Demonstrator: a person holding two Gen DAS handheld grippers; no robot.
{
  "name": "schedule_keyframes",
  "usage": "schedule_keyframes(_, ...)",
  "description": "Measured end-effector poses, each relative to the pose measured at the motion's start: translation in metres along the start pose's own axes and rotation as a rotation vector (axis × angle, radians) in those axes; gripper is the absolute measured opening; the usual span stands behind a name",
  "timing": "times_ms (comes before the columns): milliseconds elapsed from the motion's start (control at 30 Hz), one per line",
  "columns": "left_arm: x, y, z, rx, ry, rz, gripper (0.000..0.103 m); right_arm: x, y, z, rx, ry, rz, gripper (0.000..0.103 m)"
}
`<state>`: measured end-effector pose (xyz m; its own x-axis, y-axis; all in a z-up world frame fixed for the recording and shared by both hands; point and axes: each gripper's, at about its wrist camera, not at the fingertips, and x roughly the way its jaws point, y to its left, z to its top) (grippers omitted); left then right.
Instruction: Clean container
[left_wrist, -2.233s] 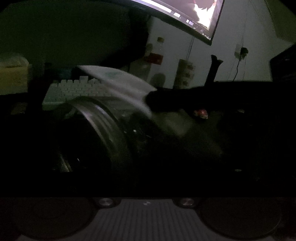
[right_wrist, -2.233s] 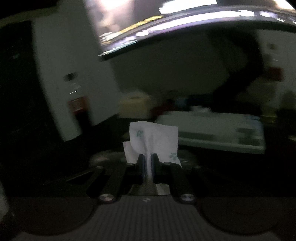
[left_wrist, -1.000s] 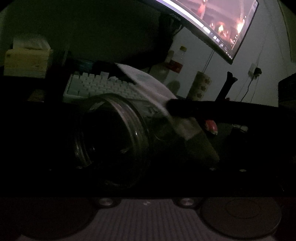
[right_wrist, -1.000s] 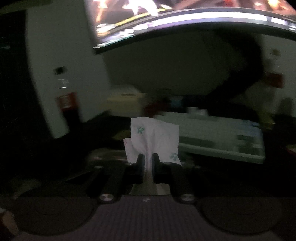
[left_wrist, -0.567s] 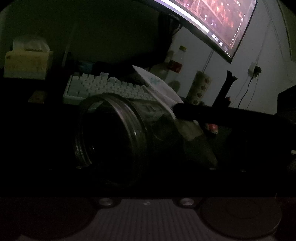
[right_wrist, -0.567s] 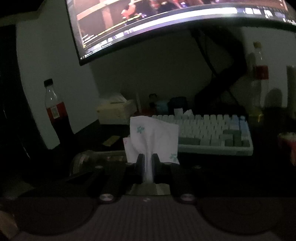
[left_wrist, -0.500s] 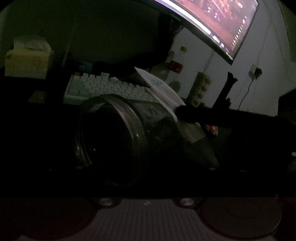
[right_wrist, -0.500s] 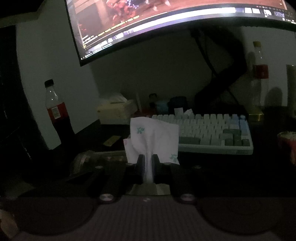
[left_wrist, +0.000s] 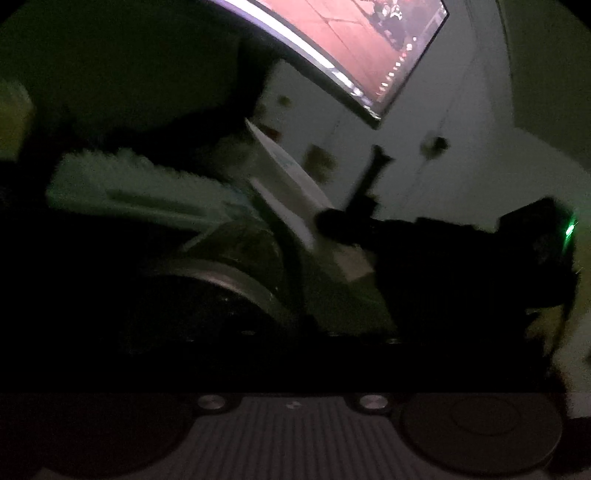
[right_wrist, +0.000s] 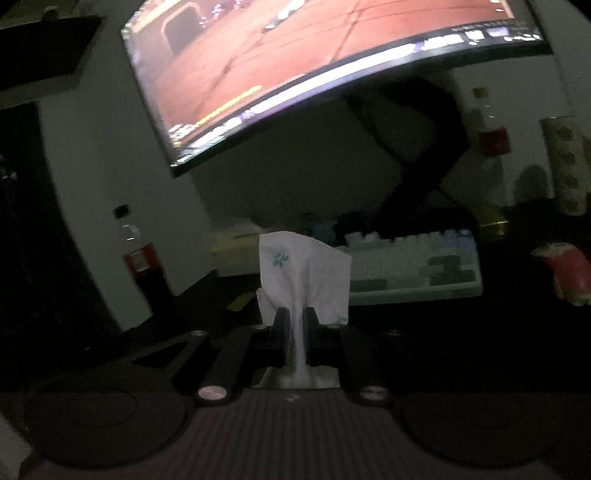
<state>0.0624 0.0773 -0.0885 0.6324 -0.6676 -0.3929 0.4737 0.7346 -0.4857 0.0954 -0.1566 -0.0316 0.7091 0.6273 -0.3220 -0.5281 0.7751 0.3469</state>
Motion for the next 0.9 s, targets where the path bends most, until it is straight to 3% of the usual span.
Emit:
schedule_keyframes(100,0.000,-0.004,0.002,-0.030,0.055,0.000,0.011,0.000,0.005,-0.004,0.015,0.030,0.064,0.010)
schedule_keyframes(200,0.000,0.002,0.003,-0.093,0.089,-0.011,0.016,0.007,0.013,-0.006,-0.004,0.055,0.073,0.010)
schedule_keyframes(233,0.000,0.003,0.003,-0.089,0.088,0.006,0.023,0.011,0.015,-0.006,-0.017,0.063,0.068,0.010)
schedule_keyframes(300,0.000,0.000,0.001,-0.028,0.059,0.098,0.050,0.018,0.020,-0.006,-0.045,0.079,0.059,0.010)
schedule_keyframes(367,0.002,-0.003,0.000,0.034,0.048,0.151,0.058,0.028,0.022,-0.005,-0.068,0.095,0.059,0.010)
schedule_keyframes(467,0.009,0.000,-0.001,0.056,0.087,0.115,0.070,0.037,0.026,-0.002,-0.098,0.105,0.061,0.010)
schedule_keyframes(767,0.018,-0.002,-0.002,0.102,0.081,0.159,0.082,0.048,0.036,0.003,-0.192,0.161,0.105,0.010)
schedule_keyframes(900,0.019,-0.002,0.000,0.103,0.065,0.187,0.086,0.066,0.014,0.016,-0.102,0.160,-0.003,0.010)
